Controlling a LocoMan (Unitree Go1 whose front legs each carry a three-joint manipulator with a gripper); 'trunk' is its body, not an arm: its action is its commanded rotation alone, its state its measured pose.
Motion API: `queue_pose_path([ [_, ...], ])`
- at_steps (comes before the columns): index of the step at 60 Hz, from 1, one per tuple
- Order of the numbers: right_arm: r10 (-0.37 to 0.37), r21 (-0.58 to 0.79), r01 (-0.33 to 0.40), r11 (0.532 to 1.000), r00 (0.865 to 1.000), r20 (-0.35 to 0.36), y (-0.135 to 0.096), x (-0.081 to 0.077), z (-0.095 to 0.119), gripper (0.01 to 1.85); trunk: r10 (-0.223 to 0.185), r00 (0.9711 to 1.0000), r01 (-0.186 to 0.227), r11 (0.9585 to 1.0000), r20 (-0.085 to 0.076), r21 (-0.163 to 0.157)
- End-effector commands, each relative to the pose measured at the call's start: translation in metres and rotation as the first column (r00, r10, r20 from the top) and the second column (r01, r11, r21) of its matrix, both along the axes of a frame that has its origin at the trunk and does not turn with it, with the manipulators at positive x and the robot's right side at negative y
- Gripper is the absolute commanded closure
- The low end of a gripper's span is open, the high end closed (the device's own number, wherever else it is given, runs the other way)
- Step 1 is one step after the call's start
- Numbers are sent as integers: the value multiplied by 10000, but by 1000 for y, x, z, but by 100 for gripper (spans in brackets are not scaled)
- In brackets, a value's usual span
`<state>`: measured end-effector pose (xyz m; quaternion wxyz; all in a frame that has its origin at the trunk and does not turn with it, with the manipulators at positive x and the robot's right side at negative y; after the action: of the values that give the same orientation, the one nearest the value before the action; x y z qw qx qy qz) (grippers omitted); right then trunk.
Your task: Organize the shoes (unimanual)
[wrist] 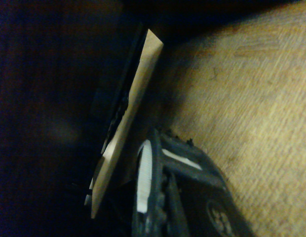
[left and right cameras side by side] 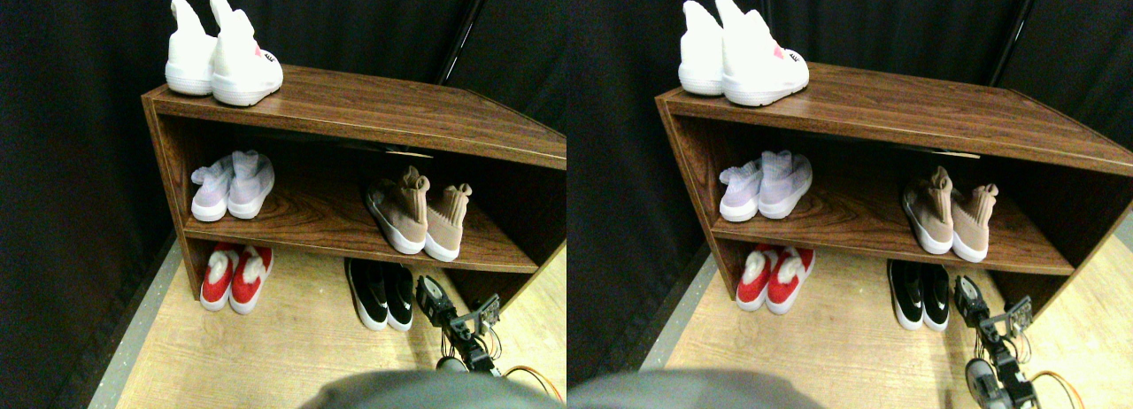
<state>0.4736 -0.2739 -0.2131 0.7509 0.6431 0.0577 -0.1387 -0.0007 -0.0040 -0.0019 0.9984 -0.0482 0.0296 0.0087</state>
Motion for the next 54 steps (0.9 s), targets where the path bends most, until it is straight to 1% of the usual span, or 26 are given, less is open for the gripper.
queue_pose_path([
  [1,369,-613,-326,9976,9967,717,0,-2,16,180,-64,9999,65,9999,116,-148],
  [4,288,-485,-249,9985,9963,804,0,-8,22,180,-111,9997,113,9999,202,-107],
  [13,382,-897,-289,9955,9938,1039,1,-22,35,180,-238,9993,240,9997,302,-45],
  [14,366,-901,-269,9956,9936,1071,1,-26,37,180,-268,9991,269,9996,341,-32],
  [16,387,-817,-295,9962,9927,1141,3,-31,41,180,-289,9989,290,9996,366,-19],
  [18,429,-809,-335,9962,9922,1168,3,-32,42,180,-324,9985,325,9995,445,-14],
  [19,501,-783,-406,9961,9911,1237,3,-35,43,180,-324,9985,325,9995,445,-14],
  [22,843,-763,-744,9943,9872,1356,4,-43,49,180,-372,9979,372,9993,537,5],
  [24,1054,-787,-948,9924,9840,1439,5,-48,52,180,-386,9977,386,9993,561,12],
  [25,1054,-787,-948,9924,9840,1439,5,-48,52,180,-402,9974,402,9992,591,17],
  [28,1315,-871,-1187,9891,9783,1598,5,-54,55,180,-436,9969,435,9990,649,30],
  [30,1390,-1004,-1239,9872,9772,1605,5,-58,58,180,-461,9963,460,9989,725,41],
  [31,1536,-1098,-1369,9845,9747,1625,6,-61,59,180,-461,9963,460,9989,725,41],
  [32,1812,-1218,-1619,9793,9688,1691,6,-64,62,180,-474,9959,472,9989,765,40],
  [34,1876,-1262,-1672,9778,9671,1717,6,-67,63,180,-507,9953,504,9987,830,54],
  [35,1771,-1247,-1570,9797,9691,1719,6,-70,65,180,-507,9953,504,9987,830,54],
  [36,1771,-1247,-1570,9797,9691,1719,6,-70,65,180,-524,9948,522,9986,868,53],
  [38,1696,-1192,-1499,9815,9695,1769,7,-75,69,180,-546,9941,541,9985,942,69],
  [39,1655,-1128,-1471,9827,9703,1764,7,-77,70,180,-546,9941,541,9985,942,69],
  [40,1678,-1134,-1491,9823,9695,1787,7,-79,72,180,-561,9936,556,9984,979,84],
  [42,1831,-1255,-1613,9789,9651,1875,8,-83,75,180,-586,9929,578,9983,1039,100],
  [43,1922,-1283,-1691,9772,9616,1960,8,-85,78,180,-586,9929,578,9983,1039,100],
  [45,1992,-1254,-1760,9764,9578,2070,10,-88,82,180,-607,9919,597,9981,1118,121],
  [50,2029,-1619,-1690,9722,9534,2233,11,-95,89,180,-630,9903,617,9980,1239,139],
  [51,2020,-1804,-1624,9701,9522,2292,12,-97,92,180,-630,9903,617,9980,1239,139],
  [54,2289,-2010,-1817,9626,9422,2445,13,-101,99,180,-628,9892,612,9980,1324,159],
])
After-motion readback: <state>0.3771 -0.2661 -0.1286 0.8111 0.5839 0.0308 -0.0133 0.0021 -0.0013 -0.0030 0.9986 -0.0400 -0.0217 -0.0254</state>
